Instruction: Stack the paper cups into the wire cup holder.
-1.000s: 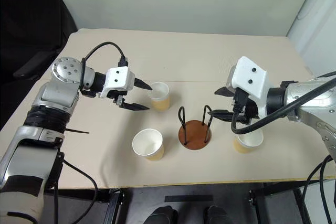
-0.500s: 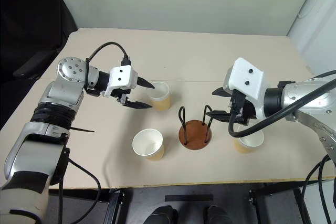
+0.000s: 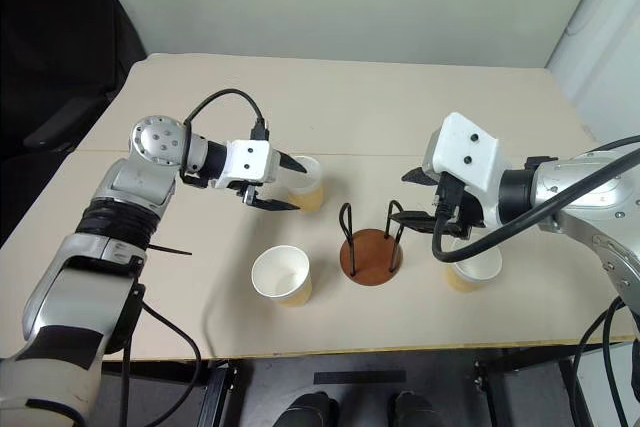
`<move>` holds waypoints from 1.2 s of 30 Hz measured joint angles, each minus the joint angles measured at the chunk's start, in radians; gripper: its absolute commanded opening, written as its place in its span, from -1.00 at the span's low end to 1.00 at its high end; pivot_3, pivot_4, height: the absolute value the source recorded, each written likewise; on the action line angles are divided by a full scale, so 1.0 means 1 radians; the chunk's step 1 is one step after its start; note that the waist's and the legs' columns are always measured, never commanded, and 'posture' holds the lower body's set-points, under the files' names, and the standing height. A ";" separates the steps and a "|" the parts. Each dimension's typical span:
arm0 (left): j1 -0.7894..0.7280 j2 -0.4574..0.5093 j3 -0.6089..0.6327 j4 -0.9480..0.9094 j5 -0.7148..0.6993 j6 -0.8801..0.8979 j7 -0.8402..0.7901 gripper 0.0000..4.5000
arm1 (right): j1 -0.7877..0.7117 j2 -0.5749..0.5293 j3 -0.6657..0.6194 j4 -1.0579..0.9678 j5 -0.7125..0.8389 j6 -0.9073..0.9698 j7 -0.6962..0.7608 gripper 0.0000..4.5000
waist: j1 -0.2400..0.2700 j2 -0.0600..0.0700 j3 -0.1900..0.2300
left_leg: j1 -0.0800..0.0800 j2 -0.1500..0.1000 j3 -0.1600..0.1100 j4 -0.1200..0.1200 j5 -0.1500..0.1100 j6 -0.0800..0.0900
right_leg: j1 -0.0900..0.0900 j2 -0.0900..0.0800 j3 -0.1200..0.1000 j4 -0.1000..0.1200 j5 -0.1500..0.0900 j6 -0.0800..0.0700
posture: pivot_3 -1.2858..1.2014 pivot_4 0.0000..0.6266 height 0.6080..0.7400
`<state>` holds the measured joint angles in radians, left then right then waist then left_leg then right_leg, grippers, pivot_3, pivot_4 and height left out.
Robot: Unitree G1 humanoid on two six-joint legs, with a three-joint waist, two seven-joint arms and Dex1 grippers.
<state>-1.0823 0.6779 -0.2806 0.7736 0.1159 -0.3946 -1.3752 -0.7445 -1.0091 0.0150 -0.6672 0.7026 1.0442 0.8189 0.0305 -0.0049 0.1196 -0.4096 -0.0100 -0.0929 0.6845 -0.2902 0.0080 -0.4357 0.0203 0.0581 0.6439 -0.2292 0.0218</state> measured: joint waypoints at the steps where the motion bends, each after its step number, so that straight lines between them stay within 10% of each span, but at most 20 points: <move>1: 0.000 -0.001 -0.003 0.009 0.005 -0.007 0.006 0.61 | 0.000 0.001 0.000 0.000 0.000 0.000 -0.001 0.22 | 0.000 0.000 0.000 | 0.000 0.000 0.000 0.000 0.000 0.000 | 0.000 0.000 0.000 0.000 0.000 0.000 | 0.03 -0.52 1.00; 10: 0.002 -0.007 -0.018 0.050 0.053 -0.052 0.043 0.53 | 0.007 0.001 0.000 0.000 0.000 0.000 -0.006 0.24 | 0.001 0.000 0.000 | 0.000 0.000 0.000 0.001 0.000 0.000 | 0.000 0.000 0.000 0.000 0.000 0.000 | 0.03 -0.52 1.00; 20: 0.015 -0.027 -0.029 0.065 0.072 -0.065 0.076 -0.97 | 0.007 0.004 0.000 0.001 0.000 0.000 -0.013 0.24 | 0.001 0.000 0.000 | 0.000 0.000 0.000 0.001 0.000 0.000 | -0.001 0.000 0.000 0.000 0.000 0.000 | 0.03 -0.52 1.00; 36: -0.024 -0.027 -0.010 0.089 0.019 -0.027 -0.012 -0.99 | 0.008 0.004 0.000 0.011 -0.011 -0.005 -0.013 0.24 | 0.001 0.000 0.000 | -0.001 0.000 0.000 0.003 0.000 0.000 | -0.001 0.000 0.000 0.001 0.000 0.000 | 0.03 -0.52 1.00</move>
<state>-1.1060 0.6514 -0.2902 0.8627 0.1347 -0.4211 -1.3867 -0.7362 -1.0051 0.0147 -0.6561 0.6920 1.0391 0.8057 0.0314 -0.0049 0.1196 -0.4107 -0.0101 -0.0927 0.6878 -0.2902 0.0080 -0.4364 0.0203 0.0578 0.6449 -0.2292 0.0219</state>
